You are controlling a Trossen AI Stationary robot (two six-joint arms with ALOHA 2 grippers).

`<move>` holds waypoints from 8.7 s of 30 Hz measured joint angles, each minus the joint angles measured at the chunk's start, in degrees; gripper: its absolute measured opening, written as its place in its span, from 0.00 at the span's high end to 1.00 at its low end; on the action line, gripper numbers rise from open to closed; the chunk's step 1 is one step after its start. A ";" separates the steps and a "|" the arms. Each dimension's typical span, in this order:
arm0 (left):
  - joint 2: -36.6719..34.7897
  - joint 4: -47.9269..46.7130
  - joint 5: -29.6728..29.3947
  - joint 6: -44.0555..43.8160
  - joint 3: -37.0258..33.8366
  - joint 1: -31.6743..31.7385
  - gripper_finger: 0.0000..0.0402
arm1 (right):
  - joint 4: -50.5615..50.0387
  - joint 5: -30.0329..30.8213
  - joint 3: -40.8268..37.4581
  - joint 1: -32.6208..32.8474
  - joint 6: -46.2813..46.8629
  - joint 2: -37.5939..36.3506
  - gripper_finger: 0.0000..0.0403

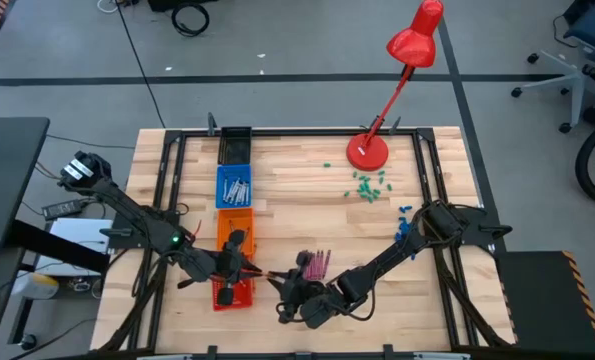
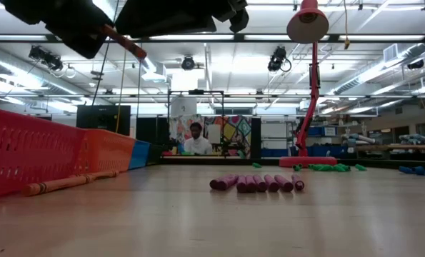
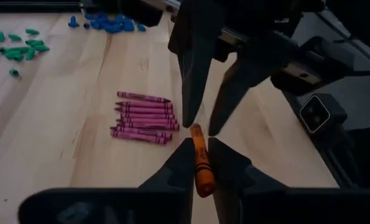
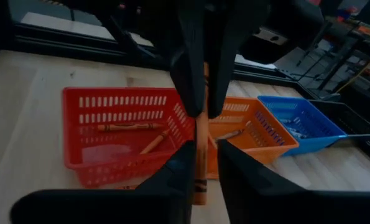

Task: Sort crayons
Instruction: Put the orange crayon into the red bin

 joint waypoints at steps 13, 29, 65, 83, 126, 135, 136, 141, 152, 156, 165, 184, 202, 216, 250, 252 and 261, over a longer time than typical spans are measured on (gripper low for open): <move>0.00 -10.03 18.31 -16.26 0.00 0.00 0.89 | -2.28 -2.88 0.02 0.48 -0.93 0.00 0.64; -8.75 -19.80 22.75 -20.89 0.07 0.00 0.89 | -3.86 -2.65 0.02 0.45 -0.17 0.00 0.65; 4.35 -25.77 37.57 -25.47 0.07 6.10 0.79 | -4.07 -5.80 0.02 0.45 0.09 0.00 0.65; 1.33 -25.88 38.35 -25.52 0.07 6.12 0.60 | -4.88 -6.24 0.02 0.26 1.14 0.00 0.65; -3.54 -14.55 26.85 -10.52 0.07 5.40 0.60 | 6.23 -29.99 0.02 -12.74 1.02 8.04 0.65; -3.54 -14.50 25.49 -10.65 0.07 5.40 0.60 | 7.66 -30.93 0.02 -13.45 0.57 8.04 0.65; -3.54 -14.48 25.31 -10.65 0.07 5.40 0.60 | 7.66 -31.03 0.02 -13.48 0.43 8.04 0.65; -3.54 -14.41 24.51 -10.69 0.07 5.40 0.60 | 9.67 -31.77 0.00 -13.61 0.33 9.84 0.65; -3.54 -15.66 24.34 -10.74 0.04 5.35 0.60 | 12.39 -32.80 0.04 -13.63 0.54 11.69 0.65; -3.54 -15.70 23.90 -10.68 0.04 5.36 0.60 | 13.26 -32.98 0.04 -13.91 0.90 11.72 0.65; -3.54 -15.75 22.51 -10.66 0.04 5.42 0.60 | 13.05 -33.12 0.02 -14.79 1.23 11.74 0.65; -3.54 -15.84 22.49 -10.79 0.04 5.40 0.60 | -6.29 -33.26 0.13 -13.94 2.57 8.54 0.65; -3.54 -16.27 22.48 -10.72 0.04 5.40 0.60 | -19.52 -41.80 -0.01 -8.46 7.93 1.73 0.65; -3.54 -15.35 22.48 -11.14 0.04 5.53 0.60 | -28.98 -40.75 0.12 -4.81 12.01 2.28 0.65; -3.54 -15.83 16.38 5.28 0.04 4.52 0.60 | -46.64 -35.01 14.29 -5.64 61.52 3.04 0.65; -3.54 -15.83 15.18 7.78 0.04 4.10 0.60 | -48.21 -33.08 16.07 -4.51 64.04 3.78 0.66; -3.52 -16.04 14.96 10.29 0.04 3.80 0.60 | -52.95 -24.98 23.03 -0.38 74.84 8.98 0.67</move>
